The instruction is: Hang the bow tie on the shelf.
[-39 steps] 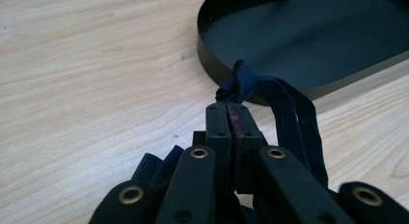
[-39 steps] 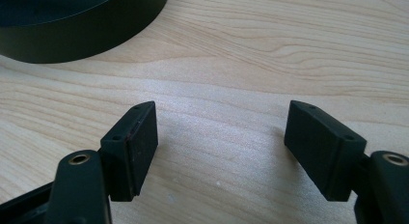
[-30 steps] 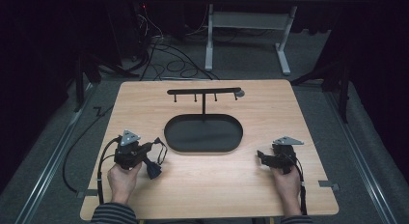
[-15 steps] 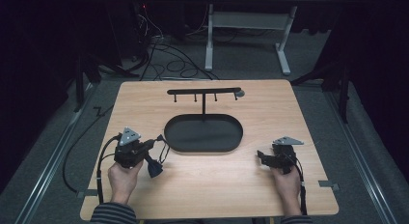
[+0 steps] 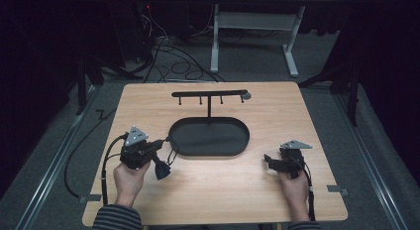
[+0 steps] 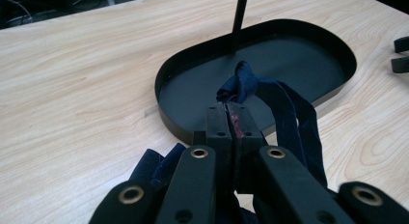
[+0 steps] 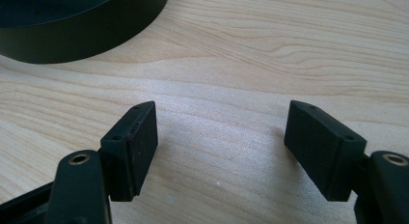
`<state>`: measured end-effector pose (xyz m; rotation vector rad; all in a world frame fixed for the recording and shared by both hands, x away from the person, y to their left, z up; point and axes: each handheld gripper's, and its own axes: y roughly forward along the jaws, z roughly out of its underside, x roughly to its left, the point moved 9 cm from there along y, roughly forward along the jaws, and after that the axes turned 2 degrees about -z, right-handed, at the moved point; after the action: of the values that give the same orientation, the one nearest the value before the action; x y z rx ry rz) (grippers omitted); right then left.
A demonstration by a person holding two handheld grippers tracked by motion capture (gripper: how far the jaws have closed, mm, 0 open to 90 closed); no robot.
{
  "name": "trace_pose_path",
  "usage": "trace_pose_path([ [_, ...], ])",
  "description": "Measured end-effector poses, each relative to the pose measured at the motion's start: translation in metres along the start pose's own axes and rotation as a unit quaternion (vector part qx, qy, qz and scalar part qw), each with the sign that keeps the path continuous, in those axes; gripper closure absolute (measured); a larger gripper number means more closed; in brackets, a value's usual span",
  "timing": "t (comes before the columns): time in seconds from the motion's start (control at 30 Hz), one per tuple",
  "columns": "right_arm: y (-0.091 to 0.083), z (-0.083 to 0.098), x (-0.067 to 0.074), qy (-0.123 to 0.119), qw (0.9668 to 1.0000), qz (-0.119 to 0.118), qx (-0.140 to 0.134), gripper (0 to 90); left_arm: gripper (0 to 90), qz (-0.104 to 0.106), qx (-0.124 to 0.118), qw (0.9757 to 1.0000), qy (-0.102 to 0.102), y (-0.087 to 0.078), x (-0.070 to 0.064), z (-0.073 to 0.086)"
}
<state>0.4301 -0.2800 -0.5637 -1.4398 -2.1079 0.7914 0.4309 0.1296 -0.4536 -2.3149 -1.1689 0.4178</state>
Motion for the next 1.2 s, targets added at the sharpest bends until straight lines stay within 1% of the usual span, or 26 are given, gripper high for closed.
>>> trace_pose_path([
  [0.07, 0.0, 0.0, 0.0, 0.0, 1.0, 0.0, 0.0, 28.7, 88.4, 0.006, -0.006, 1.0, -0.003, 0.0, -0.002, -0.003],
  [0.13, 0.0, 0.0, 0.0, 0.0, 1.0, 0.0, 0.0, 28.8, 88.5, 0.008, -0.009, 0.9999, -0.001, 0.0, -0.003, -0.008],
  [0.3, 0.0, 0.0, 0.0, 0.0, 1.0, 0.0, 0.0, 28.8, 88.4, 0.011, -0.013, 0.9998, 0.006, 0.002, -0.005, -0.015],
  [0.47, 0.0, 0.0, 0.0, 0.002, 1.0, -0.001, -0.001, 28.8, 88.4, 0.012, -0.018, 0.9997, 0.006, 0.003, -0.006, -0.026],
  [0.5, 0.0, 0.0, 0.0, 0.002, 1.0, -0.001, -0.001, 28.8, 88.4, 0.012, -0.018, 0.9997, 0.006, 0.003, -0.006, -0.026],
  [0.53, 0.0, 0.0, 0.0, 0.003, 1.0, -0.001, -0.001, 28.8, 88.4, 0.014, -0.019, 0.9997, 0.008, 0.003, -0.006, -0.029],
  [0.63, 0.0, 0.0, 0.0, 0.002, 1.0, -0.001, 0.0, 28.8, 88.4, 0.017, -0.022, 0.9996, 0.008, 0.004, -0.007, -0.032],
  [0.73, 0.0, 0.0, 0.0, 0.001, 1.0, 0.0, 0.0, 28.8, 88.4, 0.018, -0.025, 0.9995, 0.012, 0.004, -0.008, -0.038],
  [1.07, 0.0, 0.0, 0.0, 0.0, 1.0, 0.001, 0.0, 28.8, 88.4, 0.019, -0.031, 0.9992, 0.016, 0.004, -0.005, -0.053],
  [1.2, 0.0, 0.0, 0.0, 0.0, 1.0, 0.001, 0.0, 28.8, 88.5, 0.022, -0.034, 0.9991, 0.011, 0.006, -0.004, -0.06],
])
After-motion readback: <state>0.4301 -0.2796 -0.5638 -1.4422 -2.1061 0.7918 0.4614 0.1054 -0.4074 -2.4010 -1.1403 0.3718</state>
